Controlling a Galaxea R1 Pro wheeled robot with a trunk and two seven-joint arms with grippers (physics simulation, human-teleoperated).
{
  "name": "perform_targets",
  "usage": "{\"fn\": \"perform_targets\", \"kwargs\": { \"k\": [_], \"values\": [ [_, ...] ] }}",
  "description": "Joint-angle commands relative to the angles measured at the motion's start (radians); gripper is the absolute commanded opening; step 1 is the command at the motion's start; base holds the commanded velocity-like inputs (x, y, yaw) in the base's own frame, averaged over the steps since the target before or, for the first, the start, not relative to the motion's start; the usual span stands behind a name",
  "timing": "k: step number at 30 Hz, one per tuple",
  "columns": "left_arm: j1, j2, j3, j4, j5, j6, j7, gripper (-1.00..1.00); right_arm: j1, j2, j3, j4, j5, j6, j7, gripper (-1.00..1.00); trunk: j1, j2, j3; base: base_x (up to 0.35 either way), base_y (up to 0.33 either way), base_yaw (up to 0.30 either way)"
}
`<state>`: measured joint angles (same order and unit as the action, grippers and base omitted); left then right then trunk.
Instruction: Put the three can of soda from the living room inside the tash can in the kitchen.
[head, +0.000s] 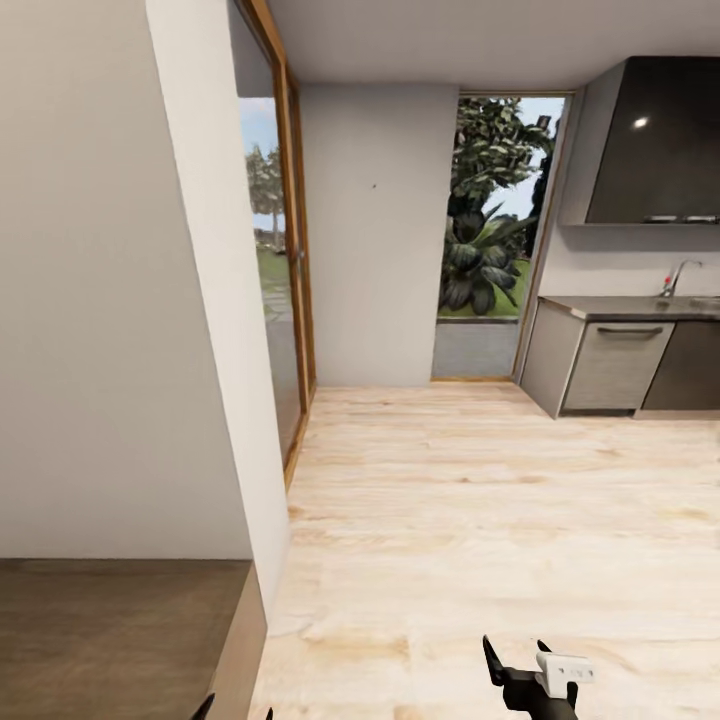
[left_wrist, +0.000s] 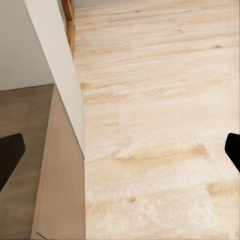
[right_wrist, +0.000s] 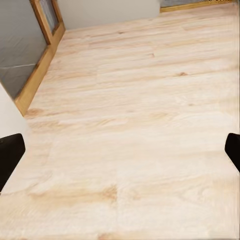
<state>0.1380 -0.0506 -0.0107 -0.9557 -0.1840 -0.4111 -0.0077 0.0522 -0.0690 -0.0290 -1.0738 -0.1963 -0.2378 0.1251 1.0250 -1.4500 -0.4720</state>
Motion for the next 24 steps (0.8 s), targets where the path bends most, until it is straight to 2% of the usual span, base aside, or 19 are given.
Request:
{"fn": "perform_targets", "kwargs": {
  "k": [1,17,24],
  "values": [
    [0.000,0.000,0.000,0.000,0.000,0.000,0.000,1.00,0.000,0.000,0.000,0.000,0.000,0.000,0.000,1.00,0.000,0.000,0.001,0.002,-0.001,-0.231],
    [0.000,-0.001,0.000,0.004,-0.001,0.000,0.000,1.00,0.000,0.000,0.001,0.003,0.000,0.000,0.000,1.00,0.000,0.000,0.012,0.006,-0.008,-0.233],
    [0.000,-0.002,0.000,0.009,-0.002,0.000,0.000,1.00,0.000,0.000,0.001,0.009,0.000,0.000,-0.001,1.00,0.000,0.000,0.018,0.087,-0.204,-0.233]
  ]
}}
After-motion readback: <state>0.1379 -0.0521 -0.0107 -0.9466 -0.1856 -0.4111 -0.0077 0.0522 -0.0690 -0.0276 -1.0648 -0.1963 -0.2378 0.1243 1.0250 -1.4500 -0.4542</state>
